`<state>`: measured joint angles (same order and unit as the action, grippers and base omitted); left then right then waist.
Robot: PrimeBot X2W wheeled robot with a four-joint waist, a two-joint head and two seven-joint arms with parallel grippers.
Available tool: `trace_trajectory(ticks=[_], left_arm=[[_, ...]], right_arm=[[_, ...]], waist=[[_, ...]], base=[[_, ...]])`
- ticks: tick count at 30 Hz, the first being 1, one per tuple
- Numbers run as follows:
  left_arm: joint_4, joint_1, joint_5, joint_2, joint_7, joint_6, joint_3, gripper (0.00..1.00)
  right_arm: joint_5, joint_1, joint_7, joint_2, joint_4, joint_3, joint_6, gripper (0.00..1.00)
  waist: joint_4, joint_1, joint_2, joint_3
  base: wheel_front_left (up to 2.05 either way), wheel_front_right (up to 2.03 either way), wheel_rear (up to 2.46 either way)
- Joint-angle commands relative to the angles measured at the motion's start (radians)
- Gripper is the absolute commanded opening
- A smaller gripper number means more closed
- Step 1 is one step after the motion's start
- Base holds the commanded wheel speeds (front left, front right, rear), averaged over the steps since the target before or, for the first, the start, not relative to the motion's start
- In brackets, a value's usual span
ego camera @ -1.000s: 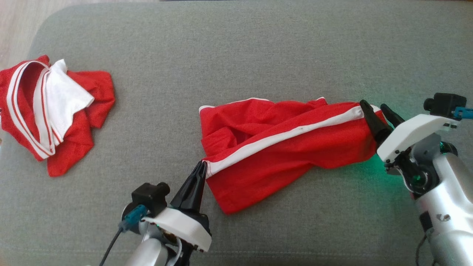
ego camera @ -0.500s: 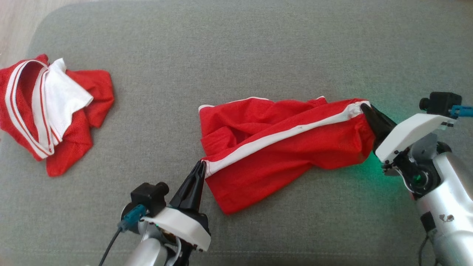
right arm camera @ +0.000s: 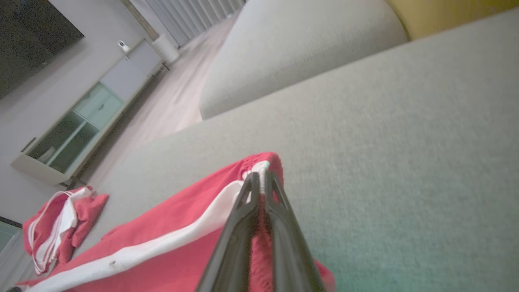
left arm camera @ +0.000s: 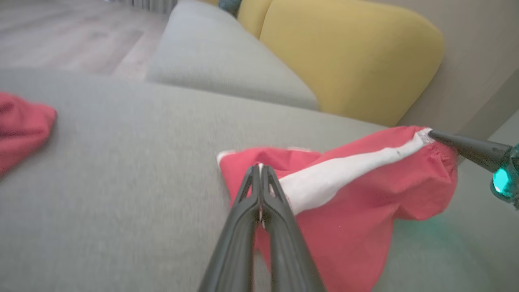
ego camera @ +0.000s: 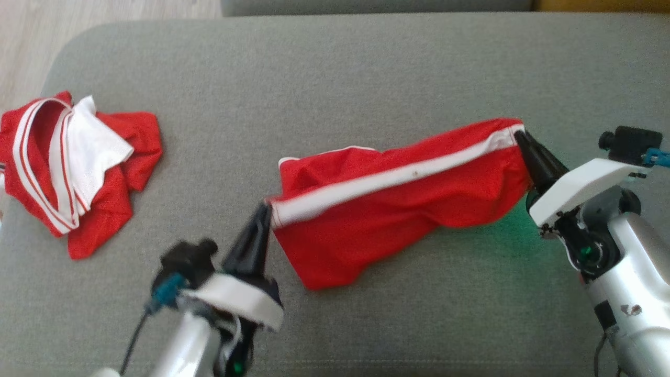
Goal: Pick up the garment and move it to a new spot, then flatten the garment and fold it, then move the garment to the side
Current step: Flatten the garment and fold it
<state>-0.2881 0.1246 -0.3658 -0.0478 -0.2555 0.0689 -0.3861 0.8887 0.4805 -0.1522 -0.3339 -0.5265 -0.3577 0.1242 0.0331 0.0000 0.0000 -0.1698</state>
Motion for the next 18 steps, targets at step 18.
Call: trace_trajectory(ticks=[18], left_arm=[[-0.021,0.771,0.215,-0.184,-0.002,0.057,0.203,0.00]], right_arm=[[-0.026,0.320,0.113,-0.044,0.263,0.048,0.007,0.00]], waist=[[-0.060,0.0000,0.0000,0.002]], base=[[0.00,0.00,0.00]])
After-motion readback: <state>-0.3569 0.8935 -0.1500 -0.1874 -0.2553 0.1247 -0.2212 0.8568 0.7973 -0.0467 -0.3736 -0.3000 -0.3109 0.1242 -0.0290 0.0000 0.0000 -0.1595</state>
